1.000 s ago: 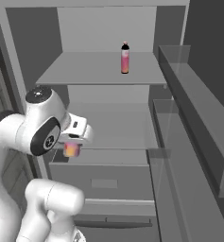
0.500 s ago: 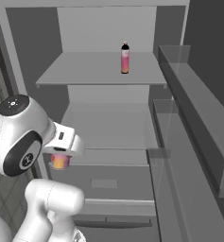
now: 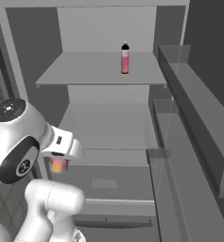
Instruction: Open the fridge, grab two sodas, and place both sodas inside the bowl with ice on the dining counter.
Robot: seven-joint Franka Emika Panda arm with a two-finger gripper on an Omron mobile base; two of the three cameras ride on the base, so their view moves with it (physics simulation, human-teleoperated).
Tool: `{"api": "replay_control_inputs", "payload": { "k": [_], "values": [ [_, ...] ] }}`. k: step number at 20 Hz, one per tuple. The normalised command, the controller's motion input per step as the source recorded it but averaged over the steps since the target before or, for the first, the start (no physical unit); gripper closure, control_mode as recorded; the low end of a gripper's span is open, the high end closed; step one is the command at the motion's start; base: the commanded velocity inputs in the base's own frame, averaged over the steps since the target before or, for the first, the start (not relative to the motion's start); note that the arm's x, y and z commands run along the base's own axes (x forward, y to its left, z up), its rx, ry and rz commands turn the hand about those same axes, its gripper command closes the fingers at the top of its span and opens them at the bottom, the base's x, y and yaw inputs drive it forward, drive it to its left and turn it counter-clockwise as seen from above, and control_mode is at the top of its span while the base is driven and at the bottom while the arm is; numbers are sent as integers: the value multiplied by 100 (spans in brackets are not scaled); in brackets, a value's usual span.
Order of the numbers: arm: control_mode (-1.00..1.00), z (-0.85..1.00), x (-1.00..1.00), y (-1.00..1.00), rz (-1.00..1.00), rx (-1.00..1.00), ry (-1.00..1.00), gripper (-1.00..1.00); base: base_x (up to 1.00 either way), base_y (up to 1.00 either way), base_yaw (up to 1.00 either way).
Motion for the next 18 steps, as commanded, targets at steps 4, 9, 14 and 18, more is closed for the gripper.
{"api": "replay_control_inputs", "payload": {
  "k": [4,9,14,18],
  "values": [
    [100,0,0,0,0,0,0,100,-69,-2,-11],
    [100,0,0,0,0,0,0,100,-70,17,-23],
    [100,0,0,0,0,0,0,100,-73,31,-30],
    [100,0,0,0,0,0,0,100,-80,37,-35]
  ]
}}
